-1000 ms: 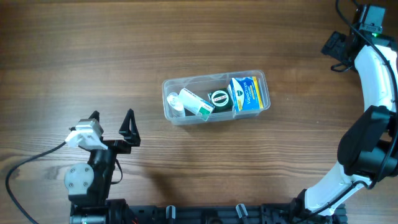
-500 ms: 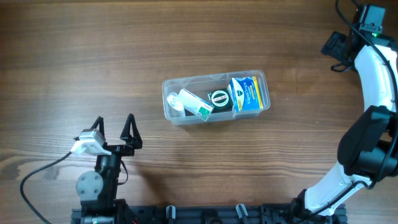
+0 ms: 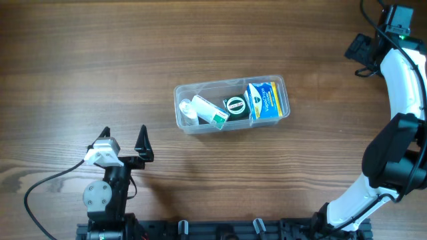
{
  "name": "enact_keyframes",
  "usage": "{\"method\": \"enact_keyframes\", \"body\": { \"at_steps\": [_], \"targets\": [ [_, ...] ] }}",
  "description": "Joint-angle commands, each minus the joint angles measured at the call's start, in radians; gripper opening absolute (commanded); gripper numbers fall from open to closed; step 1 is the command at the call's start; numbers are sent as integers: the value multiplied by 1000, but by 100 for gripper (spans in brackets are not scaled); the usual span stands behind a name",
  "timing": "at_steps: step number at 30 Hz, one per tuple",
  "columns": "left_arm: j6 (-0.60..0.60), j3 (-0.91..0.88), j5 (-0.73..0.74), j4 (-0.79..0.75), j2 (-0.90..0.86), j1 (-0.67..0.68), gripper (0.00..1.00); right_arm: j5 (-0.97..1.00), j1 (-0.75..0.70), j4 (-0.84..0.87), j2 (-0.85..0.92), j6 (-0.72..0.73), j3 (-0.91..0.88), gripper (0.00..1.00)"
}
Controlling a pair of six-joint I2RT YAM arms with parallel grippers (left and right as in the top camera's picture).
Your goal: Pack container
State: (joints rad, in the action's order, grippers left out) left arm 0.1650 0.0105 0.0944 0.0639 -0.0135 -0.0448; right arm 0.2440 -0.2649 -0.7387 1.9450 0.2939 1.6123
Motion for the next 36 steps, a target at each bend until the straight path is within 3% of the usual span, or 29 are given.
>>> {"method": "enact_keyframes", "body": {
  "at_steps": [1,21,25,29,36],
  "targets": [
    [-24,-5,-2,6,11,2,100,-2,-4,2,9,-3,-4,100],
    [-24,-5,-3,6,11,2,100,3,-5,-5,10,-6,-4,100],
    [-24,-5,-3,6,11,2,100,-80,-5,158,-8,-3,-4,100],
    [-24,-5,-3,5,11,2,100,-184,-6,387,-104,-5,-4,100],
    [-24,-5,-2,5,11,2,100,-183,-2,257,-504,-3,-4,100]
  ]
}}
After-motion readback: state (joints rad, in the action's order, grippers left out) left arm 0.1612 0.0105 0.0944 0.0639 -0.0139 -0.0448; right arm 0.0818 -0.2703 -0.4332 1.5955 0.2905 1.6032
